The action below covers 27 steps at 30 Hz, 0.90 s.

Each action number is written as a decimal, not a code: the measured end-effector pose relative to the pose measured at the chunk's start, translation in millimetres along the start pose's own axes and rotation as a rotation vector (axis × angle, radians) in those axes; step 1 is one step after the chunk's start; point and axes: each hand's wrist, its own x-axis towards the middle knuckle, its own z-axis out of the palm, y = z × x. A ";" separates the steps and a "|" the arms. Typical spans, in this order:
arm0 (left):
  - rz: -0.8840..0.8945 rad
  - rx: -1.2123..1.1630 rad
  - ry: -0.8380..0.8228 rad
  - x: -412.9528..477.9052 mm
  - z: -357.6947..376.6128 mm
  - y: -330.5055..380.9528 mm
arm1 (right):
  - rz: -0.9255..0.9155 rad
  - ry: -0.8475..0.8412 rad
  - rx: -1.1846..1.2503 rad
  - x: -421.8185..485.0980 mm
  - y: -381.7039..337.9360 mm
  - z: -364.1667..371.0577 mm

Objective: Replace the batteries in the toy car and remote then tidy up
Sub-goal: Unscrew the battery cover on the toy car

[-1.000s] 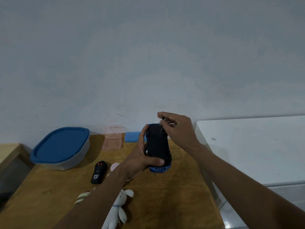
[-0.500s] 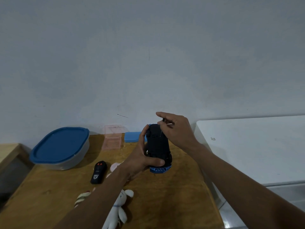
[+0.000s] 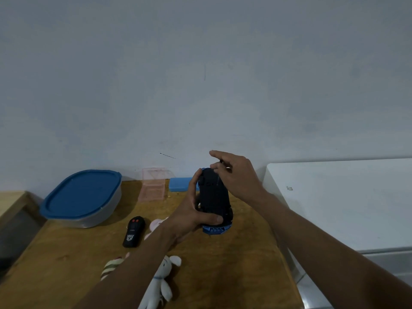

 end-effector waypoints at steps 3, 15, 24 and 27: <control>-0.008 -0.005 0.001 -0.7 -4.0 -1.0 | 0.004 -0.025 -0.020 1.5 0.2 2.4; -0.015 -0.004 -0.044 -6.5 -23.2 -17.4 | 0.155 0.003 0.048 -11.7 -0.6 18.6; -0.162 -0.075 -0.152 -35.6 -30.9 -80.4 | 0.363 0.183 -0.022 -63.2 20.4 43.6; -0.214 -0.060 -0.150 -47.8 -27.5 -96.8 | 0.437 0.201 -0.094 -80.0 26.8 43.8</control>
